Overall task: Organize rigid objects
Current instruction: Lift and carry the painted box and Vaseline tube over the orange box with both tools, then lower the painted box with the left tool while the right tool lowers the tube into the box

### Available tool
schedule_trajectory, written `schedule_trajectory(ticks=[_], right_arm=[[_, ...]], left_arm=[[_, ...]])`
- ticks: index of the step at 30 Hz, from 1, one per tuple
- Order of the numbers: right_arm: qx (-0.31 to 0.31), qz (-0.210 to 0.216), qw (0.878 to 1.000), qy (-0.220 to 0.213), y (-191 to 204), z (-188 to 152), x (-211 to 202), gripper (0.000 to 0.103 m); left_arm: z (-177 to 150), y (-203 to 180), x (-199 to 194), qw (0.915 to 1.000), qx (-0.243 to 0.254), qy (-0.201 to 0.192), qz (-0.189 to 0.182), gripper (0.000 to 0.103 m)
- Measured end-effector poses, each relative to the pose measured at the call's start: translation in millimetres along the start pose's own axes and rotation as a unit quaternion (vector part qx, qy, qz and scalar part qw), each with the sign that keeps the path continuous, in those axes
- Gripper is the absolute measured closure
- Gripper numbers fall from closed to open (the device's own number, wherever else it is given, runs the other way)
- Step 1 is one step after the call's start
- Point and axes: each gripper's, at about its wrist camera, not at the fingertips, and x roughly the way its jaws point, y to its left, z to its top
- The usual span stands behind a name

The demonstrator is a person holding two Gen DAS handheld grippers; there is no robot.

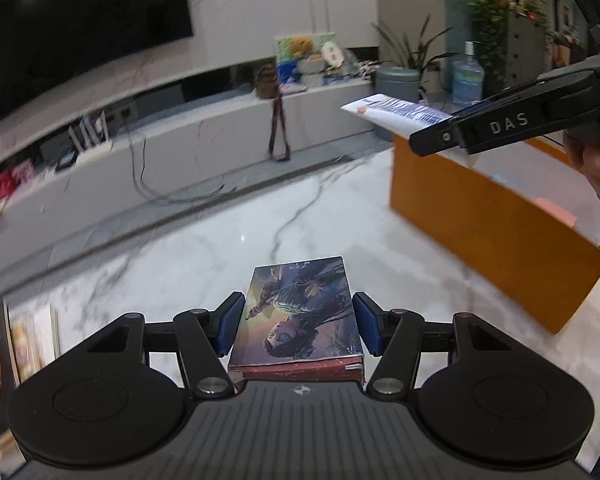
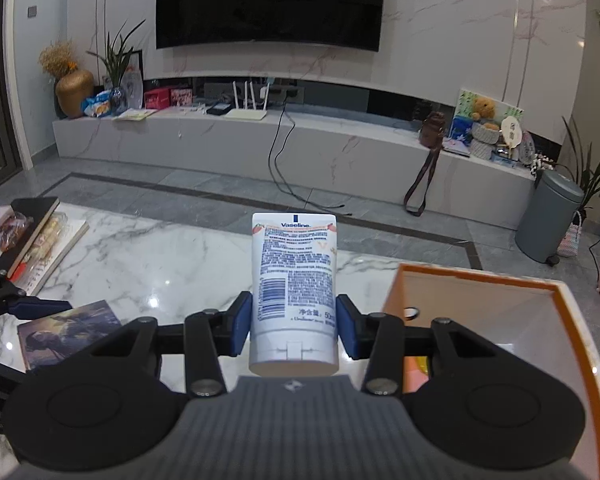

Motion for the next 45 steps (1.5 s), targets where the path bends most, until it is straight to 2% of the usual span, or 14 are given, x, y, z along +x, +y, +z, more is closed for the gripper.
schedule_trajectory(ticks=[8,21,26,33,45], right_arm=[[0.013,-0.004,1.000,-0.017,-39,-4,-39,0.057],[0.061,-0.041,0.997,-0.015,-122,-28,-78,0.057],[0.078,-0.053,0.996,0.003,-147,-39,-78,0.057],[0.103,-0.059,0.993,0.026,-172,-50,-70,0.057],[0.102,-0.056,0.991,0.066,-179,-64,-49,0.057]], left_arm=[[33,-43,2,0.9992,0.007,-0.015,-0.038,0.036],[82,-143,20,0.9941,0.045,-0.032,-0.094,0.036],[89,-171,35,0.9925,0.051,-0.024,-0.109,0.036],[92,-190,55,0.9910,0.049,-0.006,-0.124,0.036],[96,-208,88,0.9904,0.074,0.036,-0.111,0.036]])
